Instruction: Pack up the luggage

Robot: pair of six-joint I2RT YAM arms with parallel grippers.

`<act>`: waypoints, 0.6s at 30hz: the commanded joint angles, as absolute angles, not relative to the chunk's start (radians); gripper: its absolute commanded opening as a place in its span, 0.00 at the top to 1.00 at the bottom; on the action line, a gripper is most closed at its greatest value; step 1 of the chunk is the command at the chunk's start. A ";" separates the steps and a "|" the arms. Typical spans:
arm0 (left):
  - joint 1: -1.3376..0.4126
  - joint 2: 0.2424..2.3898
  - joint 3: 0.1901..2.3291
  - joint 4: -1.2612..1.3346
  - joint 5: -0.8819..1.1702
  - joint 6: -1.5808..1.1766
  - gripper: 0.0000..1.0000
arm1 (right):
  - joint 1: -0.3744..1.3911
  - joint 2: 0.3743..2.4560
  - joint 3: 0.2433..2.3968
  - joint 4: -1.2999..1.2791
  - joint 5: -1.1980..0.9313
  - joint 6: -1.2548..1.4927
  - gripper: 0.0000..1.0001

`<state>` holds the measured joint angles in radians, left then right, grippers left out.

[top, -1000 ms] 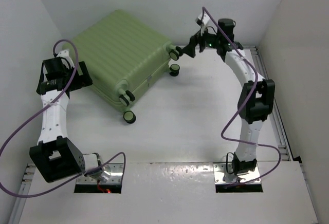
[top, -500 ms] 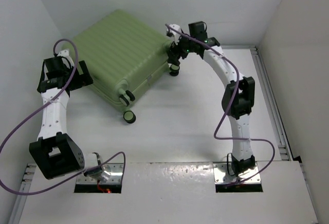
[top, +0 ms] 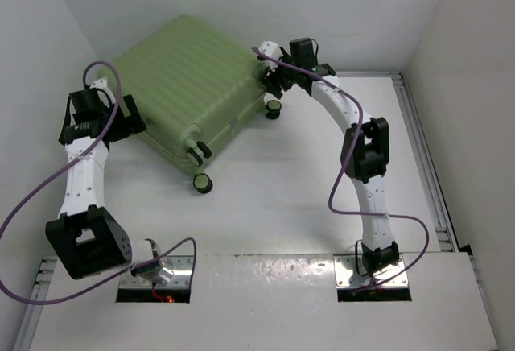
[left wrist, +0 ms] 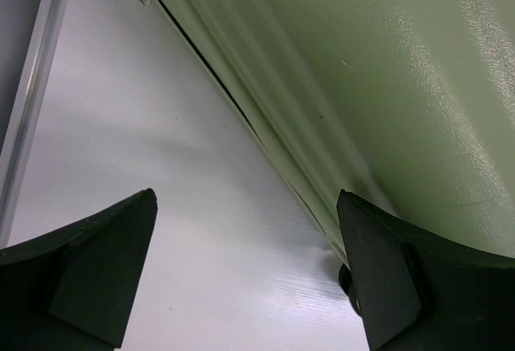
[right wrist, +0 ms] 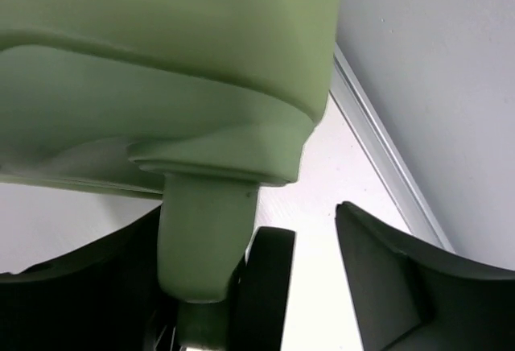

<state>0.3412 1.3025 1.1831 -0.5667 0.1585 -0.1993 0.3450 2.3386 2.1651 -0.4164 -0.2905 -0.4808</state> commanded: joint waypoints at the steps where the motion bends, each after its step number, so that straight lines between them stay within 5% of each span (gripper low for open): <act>1: 0.342 1.313 1.197 -0.529 0.163 -0.221 0.01 | 0.357 2.298 2.175 -0.256 -0.302 -0.511 0.28; 5: 0.342 1.313 1.197 -0.529 0.172 -0.221 0.01 | 0.360 2.244 2.146 -0.296 -0.411 -0.549 0.52; 6: 0.342 1.302 1.197 -0.529 0.172 -0.221 0.01 | 0.360 2.229 2.135 -0.299 -0.422 -0.560 0.62; 7: 0.342 1.287 1.197 -0.529 0.160 -0.221 0.01 | 0.359 2.217 2.082 -0.305 -0.434 -0.564 0.87; 9: 0.342 1.267 1.197 -0.529 0.149 -0.230 0.01 | 0.359 2.151 2.012 -0.293 -0.443 -0.574 1.00; 18: 0.342 1.132 1.129 -0.529 0.179 -0.203 0.01 | 0.348 1.864 1.672 -0.359 -0.419 -0.469 1.00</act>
